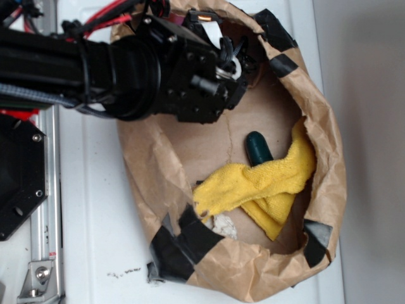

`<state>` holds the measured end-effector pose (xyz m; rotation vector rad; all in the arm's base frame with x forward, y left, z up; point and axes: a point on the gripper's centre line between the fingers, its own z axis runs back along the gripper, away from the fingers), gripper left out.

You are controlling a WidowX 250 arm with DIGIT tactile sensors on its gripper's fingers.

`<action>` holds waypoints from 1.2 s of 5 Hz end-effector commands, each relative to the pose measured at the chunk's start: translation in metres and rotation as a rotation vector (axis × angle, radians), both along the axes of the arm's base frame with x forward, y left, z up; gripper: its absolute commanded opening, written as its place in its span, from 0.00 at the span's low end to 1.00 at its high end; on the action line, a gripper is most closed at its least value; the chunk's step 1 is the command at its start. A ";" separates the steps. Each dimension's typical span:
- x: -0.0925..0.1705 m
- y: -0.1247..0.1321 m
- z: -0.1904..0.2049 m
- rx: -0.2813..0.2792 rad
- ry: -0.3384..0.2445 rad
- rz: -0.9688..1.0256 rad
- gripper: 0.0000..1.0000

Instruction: Grab the yellow duck.

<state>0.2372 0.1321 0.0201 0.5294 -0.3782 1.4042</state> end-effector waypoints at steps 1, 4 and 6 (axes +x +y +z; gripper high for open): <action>-0.011 0.004 0.006 0.004 -0.032 0.020 0.00; 0.024 -0.071 0.088 -0.192 -0.222 -0.402 0.00; -0.008 -0.101 0.164 -0.496 -0.035 -0.841 0.00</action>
